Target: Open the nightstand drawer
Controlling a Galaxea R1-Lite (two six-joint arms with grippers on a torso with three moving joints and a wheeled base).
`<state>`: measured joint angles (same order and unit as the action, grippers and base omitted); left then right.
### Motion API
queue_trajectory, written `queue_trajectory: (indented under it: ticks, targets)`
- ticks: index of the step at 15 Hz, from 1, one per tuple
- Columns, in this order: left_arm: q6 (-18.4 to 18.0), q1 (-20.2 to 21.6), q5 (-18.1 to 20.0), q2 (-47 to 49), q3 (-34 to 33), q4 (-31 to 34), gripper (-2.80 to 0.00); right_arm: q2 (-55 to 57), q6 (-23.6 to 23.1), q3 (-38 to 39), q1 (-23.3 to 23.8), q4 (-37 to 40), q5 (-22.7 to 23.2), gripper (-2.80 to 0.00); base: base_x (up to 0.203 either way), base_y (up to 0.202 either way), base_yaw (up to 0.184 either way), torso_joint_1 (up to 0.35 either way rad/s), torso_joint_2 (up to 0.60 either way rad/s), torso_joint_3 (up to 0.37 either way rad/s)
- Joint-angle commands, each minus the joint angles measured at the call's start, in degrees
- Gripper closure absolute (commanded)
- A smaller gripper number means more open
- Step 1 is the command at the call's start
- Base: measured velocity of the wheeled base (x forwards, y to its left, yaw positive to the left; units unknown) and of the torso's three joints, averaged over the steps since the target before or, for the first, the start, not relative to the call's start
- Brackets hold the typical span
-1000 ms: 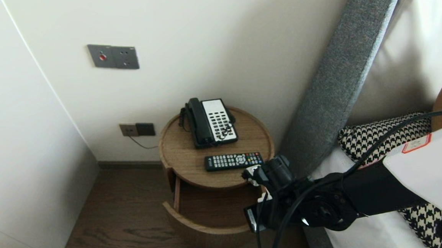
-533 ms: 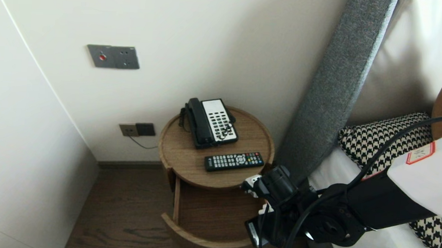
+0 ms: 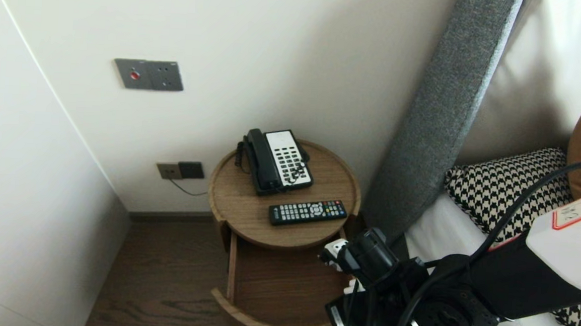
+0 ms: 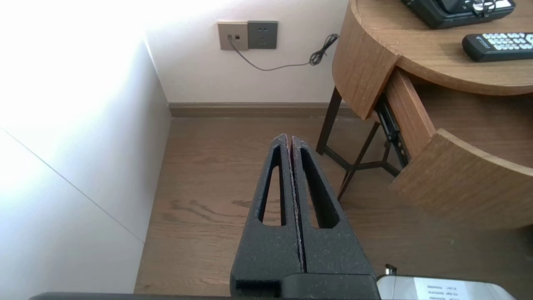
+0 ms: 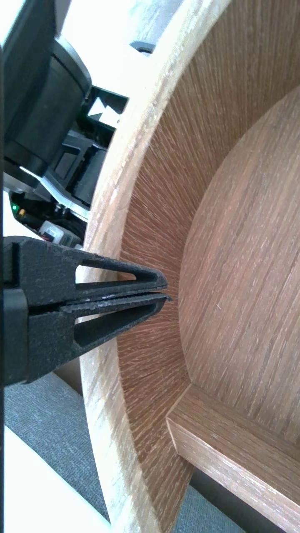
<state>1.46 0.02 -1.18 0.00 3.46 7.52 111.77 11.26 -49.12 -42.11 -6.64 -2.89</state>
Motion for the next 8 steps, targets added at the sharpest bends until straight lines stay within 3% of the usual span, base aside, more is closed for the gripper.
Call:
queue_trajectory:
  ticks: [1, 8]
  targets:
    - [0.0, 0.1, 0.0, 0.0, 0.0, 0.1, 0.0, -0.8, 0.2, 1.3, -0.5, -0.1, 0.0, 0.0, 0.0, 0.0, 0.0, 0.0, 0.0, 0.0]
    - [0.0, 0.1, 0.0, 0.0, 0.0, 0.0, 0.0, -2.3, 1.2, 4.0, -3.5, -0.1, 0.0, 0.0, 0.0, 0.0, 0.0, 0.0, 0.0, 0.0]
